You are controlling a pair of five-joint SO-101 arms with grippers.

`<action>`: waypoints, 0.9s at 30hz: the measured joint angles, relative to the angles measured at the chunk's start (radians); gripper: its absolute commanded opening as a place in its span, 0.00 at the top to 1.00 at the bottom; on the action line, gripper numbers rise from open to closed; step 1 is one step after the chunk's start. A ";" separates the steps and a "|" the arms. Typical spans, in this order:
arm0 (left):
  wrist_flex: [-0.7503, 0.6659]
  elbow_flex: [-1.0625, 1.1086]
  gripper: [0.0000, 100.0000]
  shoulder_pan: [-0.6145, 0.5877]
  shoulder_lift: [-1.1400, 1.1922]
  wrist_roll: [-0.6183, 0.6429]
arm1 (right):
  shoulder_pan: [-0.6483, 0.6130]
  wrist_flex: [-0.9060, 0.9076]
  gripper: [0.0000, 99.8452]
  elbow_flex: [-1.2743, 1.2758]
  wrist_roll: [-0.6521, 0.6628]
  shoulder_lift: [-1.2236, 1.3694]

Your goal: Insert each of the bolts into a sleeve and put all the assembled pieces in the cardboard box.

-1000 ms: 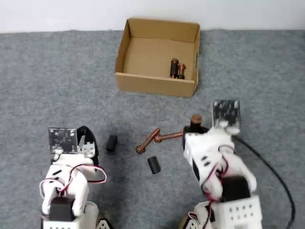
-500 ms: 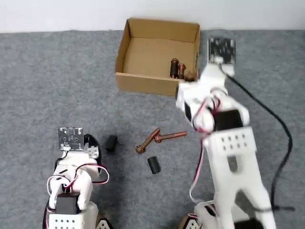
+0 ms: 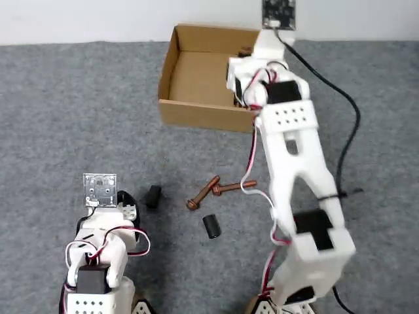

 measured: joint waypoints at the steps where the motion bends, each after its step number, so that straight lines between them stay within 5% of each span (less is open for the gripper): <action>1: 0.000 0.000 0.99 0.000 0.000 0.000 | 0.000 0.000 0.99 -0.044 0.012 0.046; 21: 0.000 0.000 0.99 0.000 0.000 0.000 | 0.000 0.009 0.98 -0.709 0.275 0.829; 27: 0.000 0.000 0.99 0.000 0.000 0.000 | -0.012 0.126 0.81 -0.832 0.334 0.908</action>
